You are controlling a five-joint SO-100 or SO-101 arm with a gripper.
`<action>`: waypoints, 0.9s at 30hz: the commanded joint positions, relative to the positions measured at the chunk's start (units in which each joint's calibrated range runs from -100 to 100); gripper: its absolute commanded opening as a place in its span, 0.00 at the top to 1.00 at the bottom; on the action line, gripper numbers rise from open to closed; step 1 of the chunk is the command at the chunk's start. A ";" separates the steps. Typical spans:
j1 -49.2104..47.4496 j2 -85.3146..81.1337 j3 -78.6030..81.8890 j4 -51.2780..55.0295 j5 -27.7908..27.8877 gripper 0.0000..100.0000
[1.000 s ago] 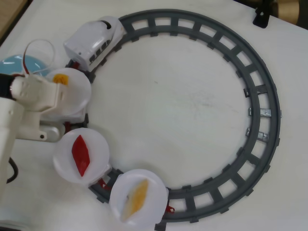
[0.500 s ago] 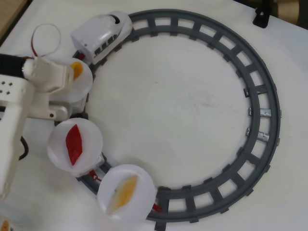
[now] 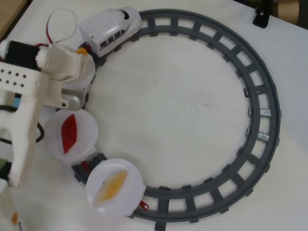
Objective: Pick up the sushi from the Shinkansen and put it on the blue dish
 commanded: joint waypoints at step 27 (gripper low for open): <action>3.31 -18.06 13.52 16.38 -2.48 0.72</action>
